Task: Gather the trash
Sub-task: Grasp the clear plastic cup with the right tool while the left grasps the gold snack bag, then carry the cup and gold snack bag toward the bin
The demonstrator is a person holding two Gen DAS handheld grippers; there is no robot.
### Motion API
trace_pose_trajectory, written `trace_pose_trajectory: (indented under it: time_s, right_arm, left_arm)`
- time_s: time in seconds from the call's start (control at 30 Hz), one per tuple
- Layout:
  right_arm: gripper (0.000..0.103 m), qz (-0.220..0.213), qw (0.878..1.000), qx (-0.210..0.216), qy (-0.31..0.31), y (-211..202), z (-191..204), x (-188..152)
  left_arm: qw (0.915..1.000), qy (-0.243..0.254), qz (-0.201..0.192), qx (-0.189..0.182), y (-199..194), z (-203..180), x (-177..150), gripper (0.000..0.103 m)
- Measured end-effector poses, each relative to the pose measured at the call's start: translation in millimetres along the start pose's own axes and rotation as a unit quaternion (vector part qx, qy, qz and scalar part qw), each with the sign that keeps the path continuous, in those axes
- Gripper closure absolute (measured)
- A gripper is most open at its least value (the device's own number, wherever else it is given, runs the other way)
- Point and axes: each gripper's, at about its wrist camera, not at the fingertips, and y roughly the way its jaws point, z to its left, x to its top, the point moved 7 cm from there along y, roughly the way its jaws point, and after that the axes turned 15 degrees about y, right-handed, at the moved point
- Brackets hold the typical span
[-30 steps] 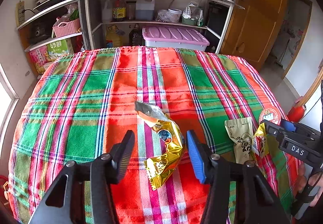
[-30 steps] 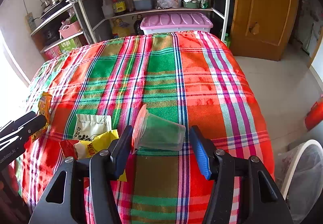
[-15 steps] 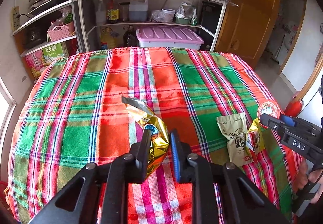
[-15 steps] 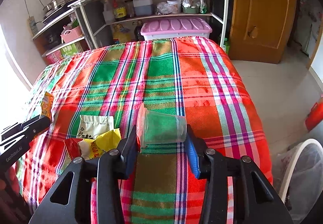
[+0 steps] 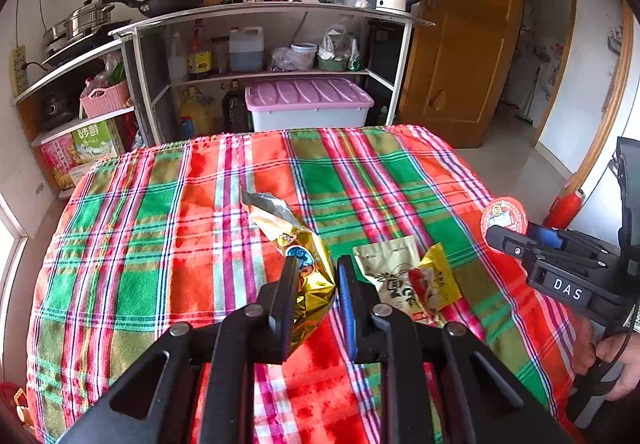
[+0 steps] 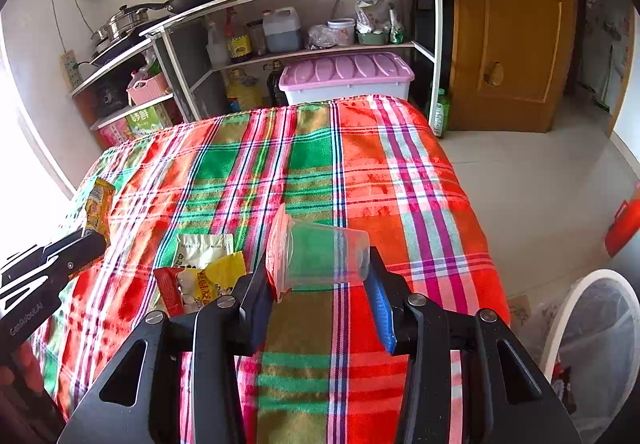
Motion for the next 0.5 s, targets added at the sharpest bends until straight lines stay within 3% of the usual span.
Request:
trace_pose_trajectory:
  time_s: [0.5]
  right_arm:
    - [0.059,-0.045,0.999,0.003,0.021,-58.4,-41.0,2.6]
  left_arm:
    - [0.9965,0.061,-0.039,-0.042,-27.2,-75.7,32.1,0.083]
